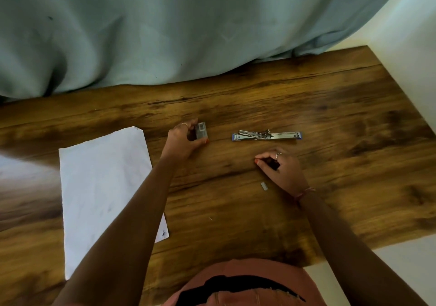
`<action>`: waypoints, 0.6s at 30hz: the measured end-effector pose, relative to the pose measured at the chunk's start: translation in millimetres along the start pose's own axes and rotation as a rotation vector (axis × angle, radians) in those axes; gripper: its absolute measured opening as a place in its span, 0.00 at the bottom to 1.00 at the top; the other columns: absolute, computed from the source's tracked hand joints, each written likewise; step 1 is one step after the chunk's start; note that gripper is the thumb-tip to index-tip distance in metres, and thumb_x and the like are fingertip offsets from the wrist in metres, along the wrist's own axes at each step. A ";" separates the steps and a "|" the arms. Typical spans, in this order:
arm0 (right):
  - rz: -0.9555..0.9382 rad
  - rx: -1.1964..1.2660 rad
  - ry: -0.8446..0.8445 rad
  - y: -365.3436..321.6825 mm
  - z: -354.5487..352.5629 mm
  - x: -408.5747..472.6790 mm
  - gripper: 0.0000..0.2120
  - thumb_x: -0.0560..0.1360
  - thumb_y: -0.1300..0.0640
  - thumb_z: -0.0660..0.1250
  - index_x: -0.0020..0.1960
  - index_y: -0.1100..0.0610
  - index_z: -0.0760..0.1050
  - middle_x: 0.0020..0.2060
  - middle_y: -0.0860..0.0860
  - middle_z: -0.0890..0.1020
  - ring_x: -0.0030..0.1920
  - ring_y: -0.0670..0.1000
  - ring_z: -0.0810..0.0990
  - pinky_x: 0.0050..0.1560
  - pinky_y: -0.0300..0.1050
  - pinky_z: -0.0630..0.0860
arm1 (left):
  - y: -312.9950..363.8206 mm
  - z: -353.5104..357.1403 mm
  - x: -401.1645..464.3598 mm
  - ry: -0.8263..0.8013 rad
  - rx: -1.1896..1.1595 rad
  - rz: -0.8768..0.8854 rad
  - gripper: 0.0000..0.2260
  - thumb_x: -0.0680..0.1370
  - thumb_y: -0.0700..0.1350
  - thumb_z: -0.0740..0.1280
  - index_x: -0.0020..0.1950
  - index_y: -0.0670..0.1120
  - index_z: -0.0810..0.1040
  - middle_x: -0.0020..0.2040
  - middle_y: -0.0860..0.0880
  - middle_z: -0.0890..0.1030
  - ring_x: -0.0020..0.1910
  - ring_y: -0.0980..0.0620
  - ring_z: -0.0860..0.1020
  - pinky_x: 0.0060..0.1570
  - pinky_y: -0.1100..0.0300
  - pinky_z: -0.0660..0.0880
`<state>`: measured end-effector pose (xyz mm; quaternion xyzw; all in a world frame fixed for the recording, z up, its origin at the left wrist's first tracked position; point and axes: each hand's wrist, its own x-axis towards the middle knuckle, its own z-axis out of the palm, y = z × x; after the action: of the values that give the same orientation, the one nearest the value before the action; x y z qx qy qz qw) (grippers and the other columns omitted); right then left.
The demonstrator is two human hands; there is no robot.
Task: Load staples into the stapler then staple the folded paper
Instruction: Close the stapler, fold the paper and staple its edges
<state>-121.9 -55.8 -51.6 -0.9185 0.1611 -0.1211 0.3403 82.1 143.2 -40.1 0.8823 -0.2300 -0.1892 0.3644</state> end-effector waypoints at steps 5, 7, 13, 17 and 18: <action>-0.017 -0.011 0.017 0.1 0.6 -0.4 0.07 0.72 0.59 0.72 0.49 0.57 0.83 0.44 0.51 0.80 0.44 0.46 0.77 0.46 0.34 0.72 | -3.8 4.2 -4.7 -0.014 -0.045 -0.007 0.35 0.74 0.46 0.72 0.77 0.51 0.58 0.73 0.45 0.68 0.71 0.47 0.66 0.69 0.48 0.66; -0.014 0.000 0.013 -0.5 -0.1 -0.4 0.07 0.72 0.59 0.72 0.49 0.57 0.83 0.44 0.51 0.81 0.44 0.46 0.77 0.47 0.35 0.72 | -3.3 6.7 -9.2 0.006 -0.092 0.005 0.38 0.73 0.45 0.73 0.77 0.50 0.55 0.75 0.47 0.64 0.73 0.48 0.63 0.71 0.47 0.63; 0.092 0.158 -0.074 1.9 -8.5 -1.3 0.06 0.73 0.57 0.71 0.49 0.52 0.82 0.45 0.47 0.82 0.46 0.42 0.79 0.46 0.31 0.73 | 6.1 30.4 -37.9 0.175 -0.105 0.117 0.35 0.71 0.48 0.75 0.74 0.53 0.62 0.74 0.52 0.59 0.71 0.55 0.56 0.70 0.51 0.62; 0.164 0.213 -0.192 7.2 -19.2 -9.2 0.07 0.72 0.53 0.72 0.49 0.44 0.79 0.42 0.40 0.82 0.42 0.37 0.77 0.40 0.29 0.71 | 21.5 54.6 -57.8 0.191 -0.113 0.236 0.29 0.72 0.46 0.73 0.71 0.52 0.67 0.67 0.55 0.63 0.67 0.61 0.61 0.69 0.51 0.67; 0.158 0.219 -0.235 9.6 -22.5 -12.2 0.08 0.72 0.53 0.72 0.49 0.43 0.79 0.42 0.41 0.82 0.42 0.38 0.78 0.40 0.29 0.72 | 25.2 60.0 -60.9 0.189 -0.120 0.260 0.29 0.73 0.45 0.73 0.71 0.50 0.67 0.66 0.56 0.63 0.67 0.60 0.62 0.69 0.51 0.68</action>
<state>-142.6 -71.2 -42.8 -0.8682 0.1776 -0.0026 0.4634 -4.9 127.1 -51.3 0.8357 -0.2949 -0.0700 0.4580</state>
